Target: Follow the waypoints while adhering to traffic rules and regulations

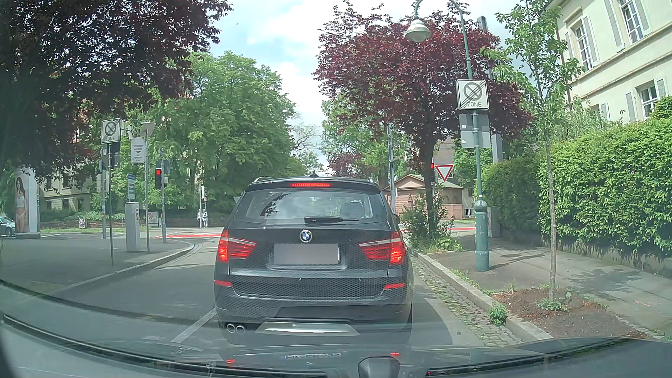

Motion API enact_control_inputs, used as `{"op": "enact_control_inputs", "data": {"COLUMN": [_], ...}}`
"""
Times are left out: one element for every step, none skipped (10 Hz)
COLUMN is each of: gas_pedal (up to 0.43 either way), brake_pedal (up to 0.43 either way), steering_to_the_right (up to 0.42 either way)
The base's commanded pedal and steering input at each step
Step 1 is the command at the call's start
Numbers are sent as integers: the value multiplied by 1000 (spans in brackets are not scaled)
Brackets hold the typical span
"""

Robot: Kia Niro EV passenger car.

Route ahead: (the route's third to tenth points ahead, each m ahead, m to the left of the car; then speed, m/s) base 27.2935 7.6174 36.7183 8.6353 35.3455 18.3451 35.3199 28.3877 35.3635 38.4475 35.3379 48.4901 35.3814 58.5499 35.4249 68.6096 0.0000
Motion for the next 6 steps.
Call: {"op": "enact_control_inputs", "data": {"gas_pedal": [0, 0, 0, 0, 0, 0], "brake_pedal": [274, 274, 274, 262, 274, 274], "steering_to_the_right": [-3, -3, -3, -3, -3, -3]}}
